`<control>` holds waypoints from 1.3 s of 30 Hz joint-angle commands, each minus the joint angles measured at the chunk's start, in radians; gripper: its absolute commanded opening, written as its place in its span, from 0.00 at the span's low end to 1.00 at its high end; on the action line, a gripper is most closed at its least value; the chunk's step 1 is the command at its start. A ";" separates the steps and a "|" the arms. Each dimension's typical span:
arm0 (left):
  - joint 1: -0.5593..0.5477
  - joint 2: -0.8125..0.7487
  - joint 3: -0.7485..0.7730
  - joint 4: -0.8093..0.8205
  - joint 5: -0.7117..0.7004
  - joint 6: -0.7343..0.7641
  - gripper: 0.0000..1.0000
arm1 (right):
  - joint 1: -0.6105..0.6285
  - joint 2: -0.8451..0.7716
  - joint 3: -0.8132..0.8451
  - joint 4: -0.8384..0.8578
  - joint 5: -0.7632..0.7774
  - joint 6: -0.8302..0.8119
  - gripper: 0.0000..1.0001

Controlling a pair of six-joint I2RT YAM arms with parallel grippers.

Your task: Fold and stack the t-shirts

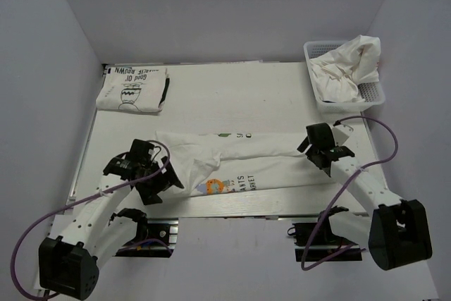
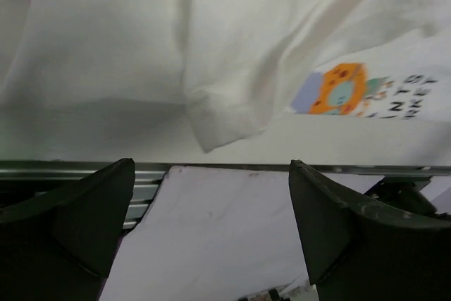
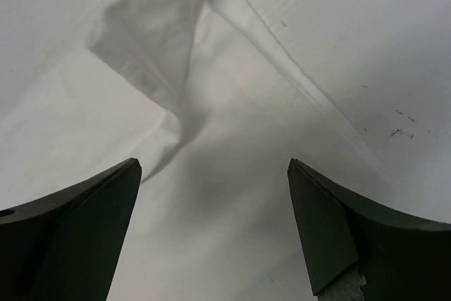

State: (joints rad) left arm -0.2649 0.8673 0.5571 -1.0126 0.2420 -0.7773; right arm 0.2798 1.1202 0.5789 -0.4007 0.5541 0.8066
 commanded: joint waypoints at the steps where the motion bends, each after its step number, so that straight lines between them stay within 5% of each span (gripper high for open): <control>1: -0.004 0.018 0.148 0.054 -0.076 0.019 1.00 | 0.002 -0.072 0.035 0.046 0.004 -0.072 0.90; 5: -0.004 0.122 0.202 0.218 -0.066 0.044 1.00 | 0.002 -0.082 0.044 0.193 -0.062 -0.205 0.90; 12: -0.036 0.343 0.222 0.473 0.033 0.092 1.00 | -0.001 0.068 0.131 0.191 -0.111 -0.231 0.90; 20: -0.160 0.607 0.297 0.615 0.089 0.133 1.00 | -0.011 0.294 0.222 0.106 0.150 -0.132 0.90; 21: -0.172 0.622 0.317 0.615 0.089 0.144 1.00 | -0.019 0.344 0.237 0.105 0.159 -0.132 0.87; 22: -0.195 0.648 0.343 0.615 0.089 0.156 0.97 | -0.022 0.366 0.263 0.093 0.162 -0.121 0.66; 26: -0.244 0.667 0.363 0.629 0.114 0.179 0.92 | -0.025 0.388 0.276 0.210 0.123 -0.165 0.10; 27: -0.267 0.667 0.363 0.640 0.124 0.194 0.89 | -0.028 0.392 0.279 0.230 0.100 -0.176 0.03; 32: -0.324 0.667 0.372 0.620 0.166 0.257 0.63 | -0.053 0.385 0.369 0.267 0.079 -0.196 0.00; 39: -0.425 0.656 0.349 0.646 0.335 0.339 0.59 | -0.120 0.349 0.296 0.301 -0.034 -0.182 0.00</control>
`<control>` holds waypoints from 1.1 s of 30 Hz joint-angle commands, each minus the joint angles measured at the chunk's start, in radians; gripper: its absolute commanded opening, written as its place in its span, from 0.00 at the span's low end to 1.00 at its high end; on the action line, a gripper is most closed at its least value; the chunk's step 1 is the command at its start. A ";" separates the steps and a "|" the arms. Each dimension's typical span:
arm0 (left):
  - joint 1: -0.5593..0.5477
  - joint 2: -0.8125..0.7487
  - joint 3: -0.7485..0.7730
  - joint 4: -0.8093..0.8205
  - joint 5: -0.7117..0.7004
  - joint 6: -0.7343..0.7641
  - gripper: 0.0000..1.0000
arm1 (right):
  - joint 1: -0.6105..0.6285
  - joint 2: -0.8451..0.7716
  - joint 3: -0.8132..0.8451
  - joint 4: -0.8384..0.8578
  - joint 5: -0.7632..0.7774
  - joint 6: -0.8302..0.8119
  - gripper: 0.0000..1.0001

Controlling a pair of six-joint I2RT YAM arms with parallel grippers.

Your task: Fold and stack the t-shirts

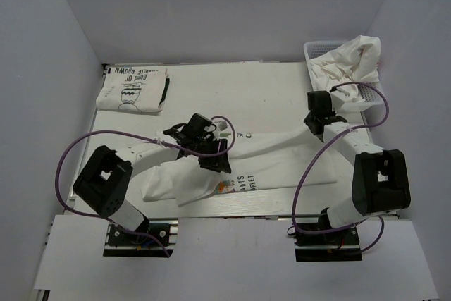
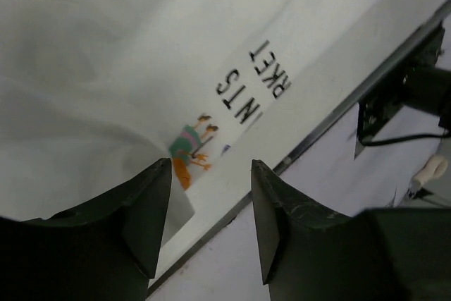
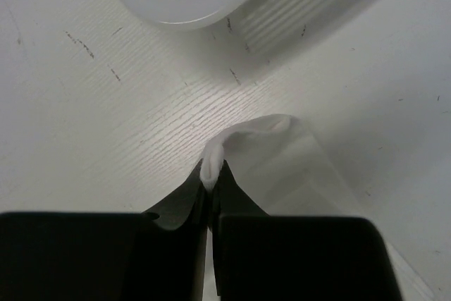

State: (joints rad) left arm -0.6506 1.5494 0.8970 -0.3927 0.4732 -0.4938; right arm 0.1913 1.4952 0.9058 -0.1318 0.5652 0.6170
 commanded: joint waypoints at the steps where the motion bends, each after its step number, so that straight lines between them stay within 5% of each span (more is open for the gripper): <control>1: -0.052 -0.008 0.010 0.017 0.104 0.055 0.59 | -0.047 -0.030 -0.071 0.034 -0.054 0.019 0.00; 5: -0.106 0.037 0.020 -0.021 0.114 0.066 0.64 | -0.087 -0.030 -0.140 0.057 -0.114 0.033 0.08; 9: -0.130 0.022 0.054 -0.084 0.016 0.066 0.72 | -0.128 -0.024 -0.154 -0.014 -0.067 0.058 0.37; 15: -0.132 -0.106 0.095 -0.155 -0.186 0.005 0.78 | -0.179 -0.116 -0.151 -0.110 0.010 0.111 0.62; 16: -0.118 -0.145 0.095 -0.178 -0.235 -0.018 0.82 | -0.178 -0.160 -0.151 -0.123 0.015 0.121 0.74; 20: -0.118 -0.218 0.106 -0.254 -0.438 -0.089 0.98 | -0.213 -0.239 -0.163 -0.137 -0.001 0.103 0.90; 25: -0.109 -0.268 0.060 -0.291 -0.548 -0.167 1.00 | -0.207 -0.308 -0.162 -0.036 -0.149 -0.068 0.90; 28: -0.077 -0.226 0.022 -0.311 -0.583 -0.230 1.00 | -0.194 -0.317 -0.194 0.088 -0.413 -0.163 0.90; 29: -0.058 -0.207 0.005 -0.320 -0.594 -0.244 1.00 | -0.194 -0.296 -0.200 0.106 -0.550 -0.193 0.90; 33: -0.003 -0.095 -0.009 -0.301 -0.613 -0.278 1.00 | -0.138 -0.126 -0.191 0.148 -0.666 -0.191 0.90</control>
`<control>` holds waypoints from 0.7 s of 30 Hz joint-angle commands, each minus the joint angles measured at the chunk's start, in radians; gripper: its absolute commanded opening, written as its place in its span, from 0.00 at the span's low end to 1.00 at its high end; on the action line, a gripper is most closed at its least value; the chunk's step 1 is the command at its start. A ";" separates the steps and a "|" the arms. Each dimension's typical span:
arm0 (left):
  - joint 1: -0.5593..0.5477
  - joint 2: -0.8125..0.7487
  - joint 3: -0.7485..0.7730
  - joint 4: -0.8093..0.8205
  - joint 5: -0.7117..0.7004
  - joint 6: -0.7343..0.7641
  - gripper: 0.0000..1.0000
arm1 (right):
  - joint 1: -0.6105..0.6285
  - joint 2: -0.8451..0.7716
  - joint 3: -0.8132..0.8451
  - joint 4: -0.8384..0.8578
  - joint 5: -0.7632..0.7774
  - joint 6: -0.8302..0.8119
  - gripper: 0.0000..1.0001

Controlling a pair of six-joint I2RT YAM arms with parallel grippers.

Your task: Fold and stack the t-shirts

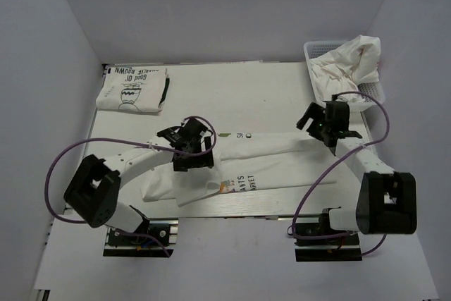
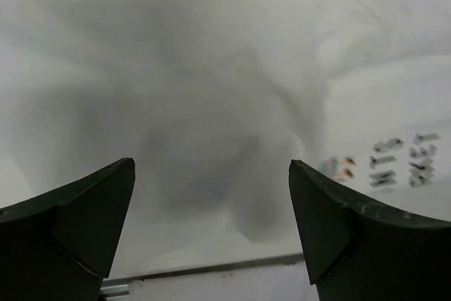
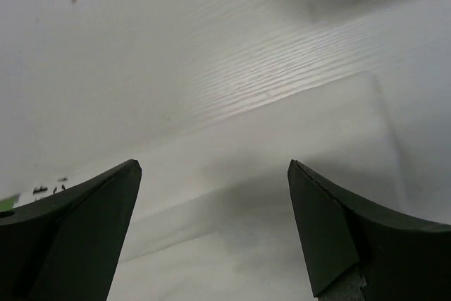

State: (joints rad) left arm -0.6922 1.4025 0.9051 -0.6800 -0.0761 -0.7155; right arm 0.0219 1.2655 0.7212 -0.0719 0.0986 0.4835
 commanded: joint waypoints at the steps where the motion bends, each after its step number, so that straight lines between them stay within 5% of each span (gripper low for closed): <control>1: 0.049 0.073 -0.017 0.000 -0.063 -0.056 1.00 | 0.044 0.118 -0.023 0.095 -0.212 -0.034 0.90; 6: 0.120 0.298 0.096 0.092 -0.085 -0.003 1.00 | 0.059 0.250 -0.075 0.158 -0.273 0.027 0.90; 9: 0.144 0.448 0.317 0.105 -0.085 0.094 0.98 | 0.075 0.249 -0.127 0.126 -0.255 0.052 0.90; 14: 0.145 0.876 0.907 0.094 -0.009 0.282 0.98 | 0.164 0.092 -0.281 0.101 -0.246 0.155 0.90; 19: 0.145 1.327 1.598 0.058 0.044 0.341 1.00 | 0.308 -0.104 -0.324 -0.182 -0.206 0.168 0.90; 21: 0.145 1.391 1.615 0.190 0.053 0.331 1.00 | 0.398 -0.168 -0.324 -0.253 -0.246 0.144 0.90</control>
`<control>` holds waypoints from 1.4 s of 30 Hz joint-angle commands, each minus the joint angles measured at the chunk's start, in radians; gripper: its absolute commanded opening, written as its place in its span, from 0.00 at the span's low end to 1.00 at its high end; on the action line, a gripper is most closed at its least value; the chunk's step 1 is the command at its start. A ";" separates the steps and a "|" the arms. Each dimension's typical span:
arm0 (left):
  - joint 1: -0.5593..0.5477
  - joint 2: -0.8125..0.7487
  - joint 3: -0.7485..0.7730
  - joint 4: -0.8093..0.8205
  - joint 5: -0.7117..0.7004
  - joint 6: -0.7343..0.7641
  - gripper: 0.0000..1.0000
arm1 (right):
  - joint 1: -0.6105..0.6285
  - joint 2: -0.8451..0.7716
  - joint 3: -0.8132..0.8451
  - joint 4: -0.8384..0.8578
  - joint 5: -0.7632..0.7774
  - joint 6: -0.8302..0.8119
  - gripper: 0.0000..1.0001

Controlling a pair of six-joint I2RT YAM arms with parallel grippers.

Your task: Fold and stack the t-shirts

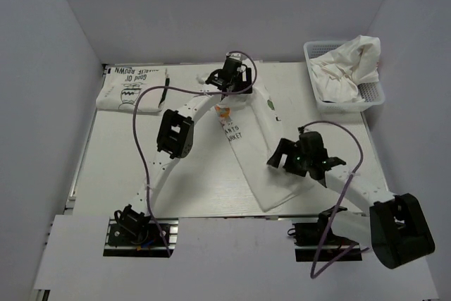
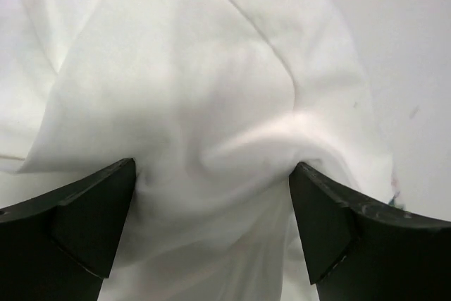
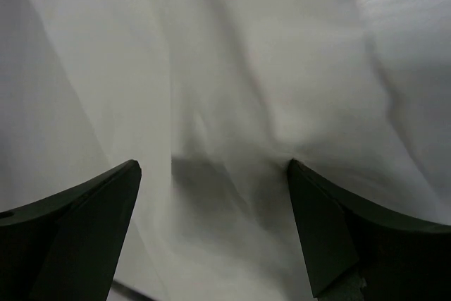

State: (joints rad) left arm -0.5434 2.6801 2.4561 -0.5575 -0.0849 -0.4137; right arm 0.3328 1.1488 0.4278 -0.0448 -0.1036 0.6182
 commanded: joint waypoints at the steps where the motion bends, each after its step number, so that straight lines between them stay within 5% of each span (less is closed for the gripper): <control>1: -0.004 0.113 -0.015 0.229 0.076 0.003 1.00 | 0.110 -0.063 -0.037 -0.294 -0.147 -0.003 0.90; 3: -0.004 0.113 -0.075 0.358 0.100 -0.107 0.96 | 0.227 -0.072 -0.061 -0.258 -0.282 -0.047 0.90; 5: 0.008 0.212 0.030 0.424 0.164 -0.167 0.93 | 0.311 -0.051 -0.061 -0.184 -0.444 -0.137 0.90; 7: 0.019 0.238 0.092 0.480 0.201 -0.261 0.93 | 0.402 0.024 -0.044 -0.159 -0.476 -0.166 0.90; 10: 0.019 0.198 -0.012 0.619 0.201 -0.304 0.95 | 0.511 0.086 -0.011 -0.168 -0.487 -0.218 0.90; 14: 0.019 0.170 0.026 0.581 0.180 -0.264 0.97 | 0.564 0.043 0.049 -0.199 -0.414 -0.261 0.90; 21: 0.028 0.035 0.023 0.532 0.097 -0.169 0.99 | 0.554 -0.093 0.196 -0.369 -0.070 -0.246 0.90; 28: 0.076 -0.294 -0.049 0.389 0.200 -0.096 0.99 | 0.554 -0.202 0.180 -0.449 -0.085 -0.187 0.90; 31: 0.047 -0.504 -0.247 0.219 0.223 -0.011 0.99 | 0.555 -0.257 0.129 -0.466 -0.084 -0.196 0.90; 36: 0.010 -1.077 -0.981 0.201 0.301 -0.052 0.99 | 0.555 -0.293 0.040 -0.509 -0.110 -0.055 0.90; 37: 0.010 -1.145 -1.187 0.202 0.301 -0.086 0.99 | 0.555 -0.294 0.029 -0.529 -0.114 -0.028 0.90; 42: -0.056 -1.379 -1.578 0.104 0.411 -0.242 0.99 | 0.552 -0.320 -0.043 -0.489 -0.120 0.063 0.90</control>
State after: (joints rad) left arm -0.5827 1.2526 1.0580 -0.2920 0.2390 -0.5537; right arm 0.8856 0.8543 0.4160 -0.5415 -0.2085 0.5976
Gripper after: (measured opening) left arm 0.987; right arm 0.904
